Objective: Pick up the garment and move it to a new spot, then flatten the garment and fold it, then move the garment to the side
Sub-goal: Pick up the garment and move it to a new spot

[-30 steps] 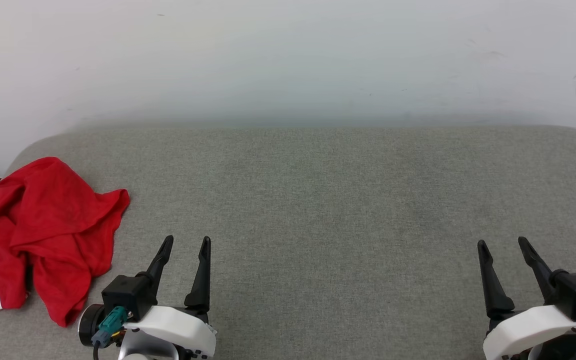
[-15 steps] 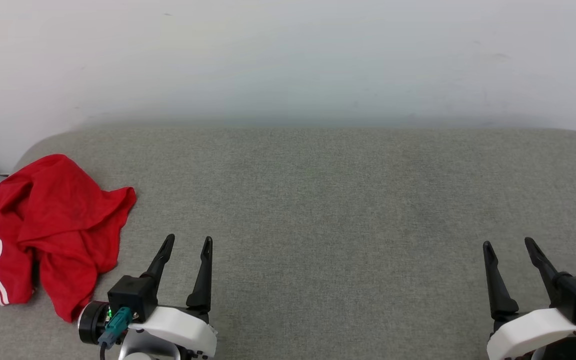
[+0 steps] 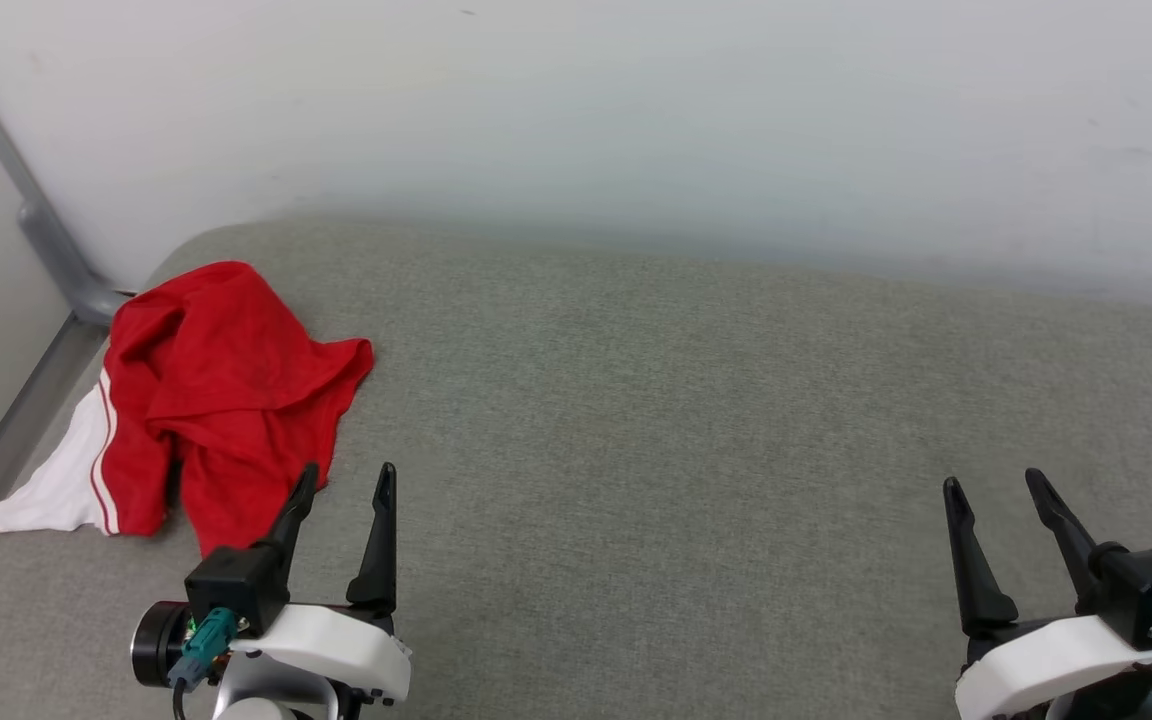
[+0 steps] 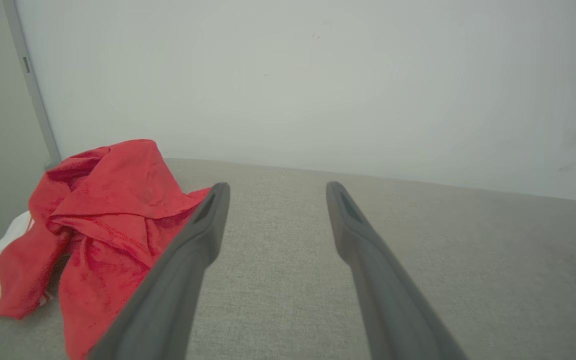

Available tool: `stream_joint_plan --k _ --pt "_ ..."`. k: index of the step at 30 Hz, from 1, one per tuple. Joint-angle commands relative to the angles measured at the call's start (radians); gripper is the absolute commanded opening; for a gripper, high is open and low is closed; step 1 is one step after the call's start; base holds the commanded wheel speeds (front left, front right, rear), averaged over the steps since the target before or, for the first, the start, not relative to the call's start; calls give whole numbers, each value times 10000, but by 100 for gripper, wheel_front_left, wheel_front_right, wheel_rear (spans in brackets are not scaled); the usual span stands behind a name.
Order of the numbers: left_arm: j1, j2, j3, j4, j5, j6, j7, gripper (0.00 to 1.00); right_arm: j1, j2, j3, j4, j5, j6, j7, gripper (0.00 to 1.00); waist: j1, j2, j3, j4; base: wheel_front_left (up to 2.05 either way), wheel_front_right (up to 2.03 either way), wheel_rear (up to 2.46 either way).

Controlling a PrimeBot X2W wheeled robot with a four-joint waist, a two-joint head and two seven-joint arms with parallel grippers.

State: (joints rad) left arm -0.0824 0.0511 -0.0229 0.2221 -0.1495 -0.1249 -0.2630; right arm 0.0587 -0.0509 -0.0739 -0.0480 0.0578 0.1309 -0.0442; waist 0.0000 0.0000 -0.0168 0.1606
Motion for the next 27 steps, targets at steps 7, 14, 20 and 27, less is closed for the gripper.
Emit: stream_joint_plan --k 7,14,20,27 --pt "-9 -9 215 -5 -83 -30 -25 100 -389 7 241 231 379 -3 -214 100 0 0 22 1006 0 0 0" --pt "-89 -8 346 1 -69 -33 -25 100 -511 8 488 379 299 -3 -324 100 0 0 29 1864 0 0 0" --pt "-5 -11 517 -25 -80 -5 -25 100 -565 8 711 398 156 -3 -296 100 0 0 41 2404 0 0 0" --pt "117 -11 660 -43 -81 -10 -25 100 -612 8 802 363 54 -3 -255 100 0 0 72 2662 0 0 0"
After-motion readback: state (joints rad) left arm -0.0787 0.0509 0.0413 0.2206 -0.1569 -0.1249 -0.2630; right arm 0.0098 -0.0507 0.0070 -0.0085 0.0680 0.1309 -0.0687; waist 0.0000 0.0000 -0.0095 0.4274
